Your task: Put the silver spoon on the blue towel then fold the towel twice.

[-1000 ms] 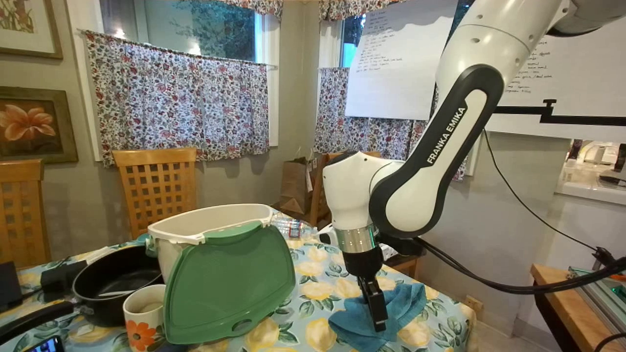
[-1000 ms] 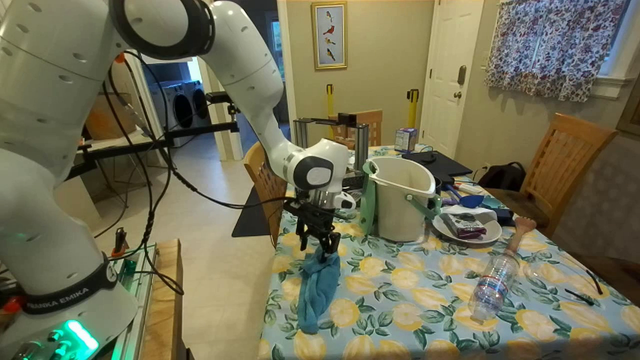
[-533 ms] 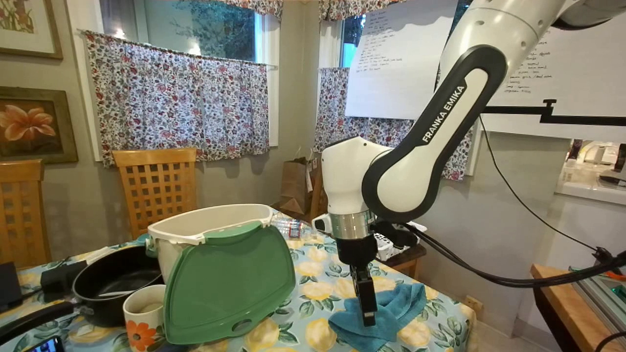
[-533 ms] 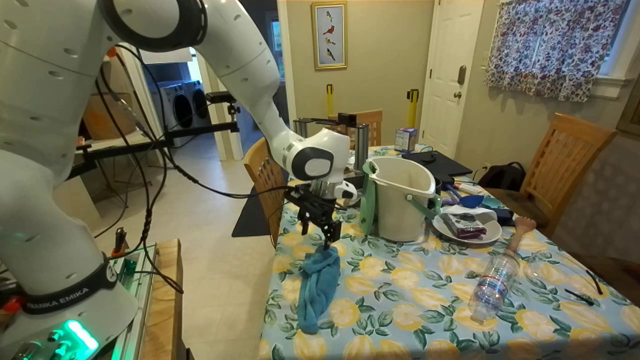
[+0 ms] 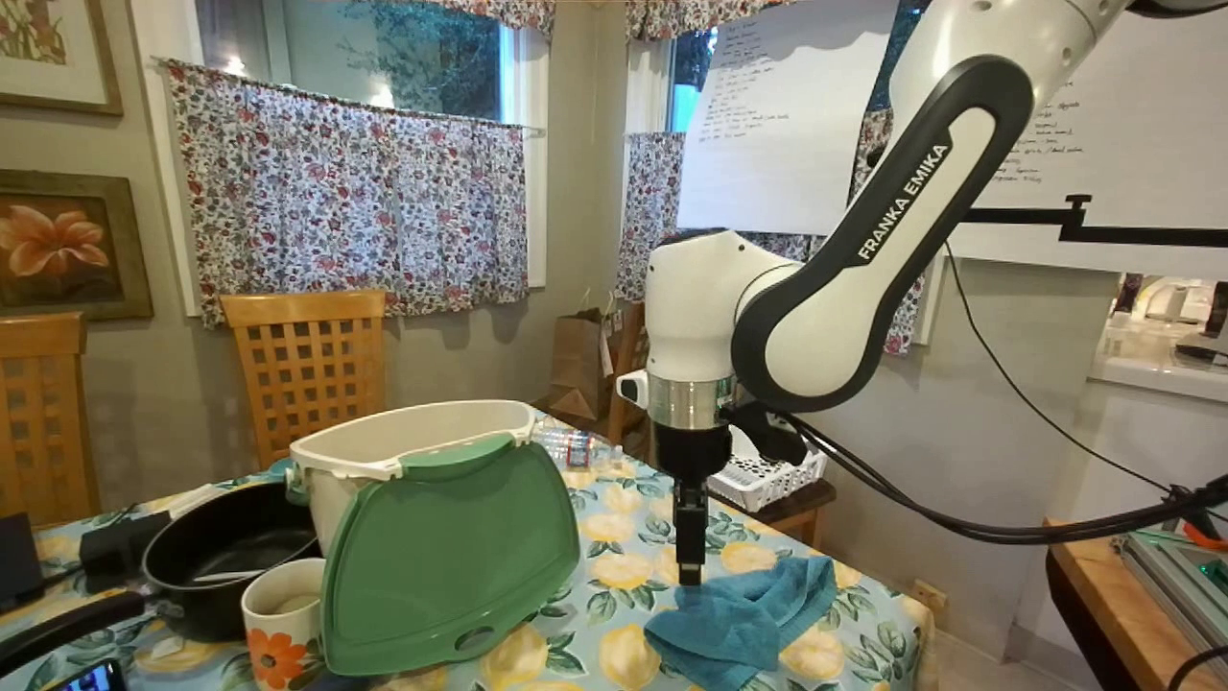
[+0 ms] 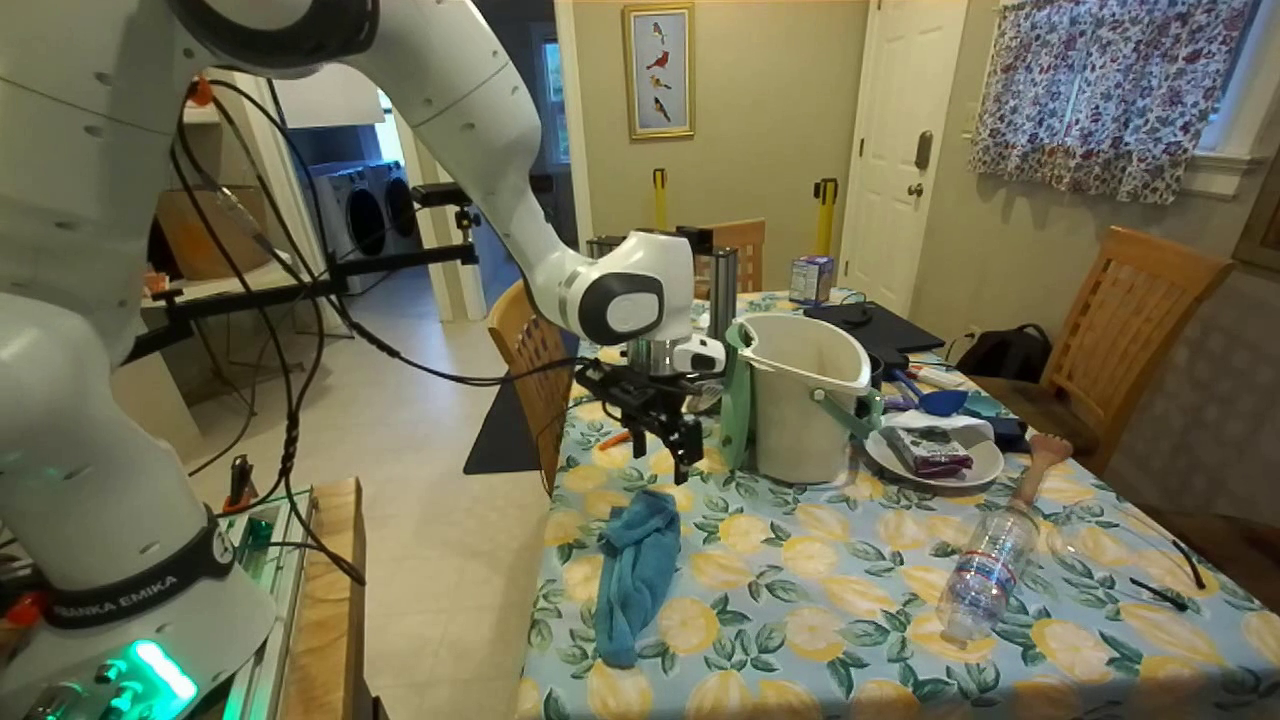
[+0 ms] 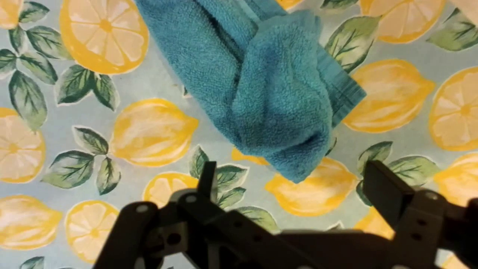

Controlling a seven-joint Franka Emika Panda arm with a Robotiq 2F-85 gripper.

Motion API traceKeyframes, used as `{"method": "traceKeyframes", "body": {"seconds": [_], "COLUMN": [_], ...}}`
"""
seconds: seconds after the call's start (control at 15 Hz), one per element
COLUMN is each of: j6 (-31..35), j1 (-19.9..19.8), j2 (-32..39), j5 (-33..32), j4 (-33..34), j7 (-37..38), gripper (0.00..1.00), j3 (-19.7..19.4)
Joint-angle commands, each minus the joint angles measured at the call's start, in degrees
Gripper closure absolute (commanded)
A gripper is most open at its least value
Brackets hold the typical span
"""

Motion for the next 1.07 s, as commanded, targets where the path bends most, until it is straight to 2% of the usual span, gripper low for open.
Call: {"method": "traceKeyframes", "body": {"seconds": [0.0,0.2,0.6,0.67,1.0], "j6": [3.6,4.2,3.3,2.6,2.6], "j1": [2.0,2.4,0.9,0.9,0.9], "j2": [-5.1,-7.8,-13.3,-10.0,-11.8], "j5": [-2.4,-2.7,-1.2,-1.3,-1.3], "j4": [-4.7,-6.3,-9.4,-6.2,-7.7], "j7": [4.8,6.3,4.1,4.2,4.2], "gripper": [0.0,0.0,0.0,0.0,0.0], "j3": [-2.2,-2.7,-1.0,-1.1,-0.9]}}
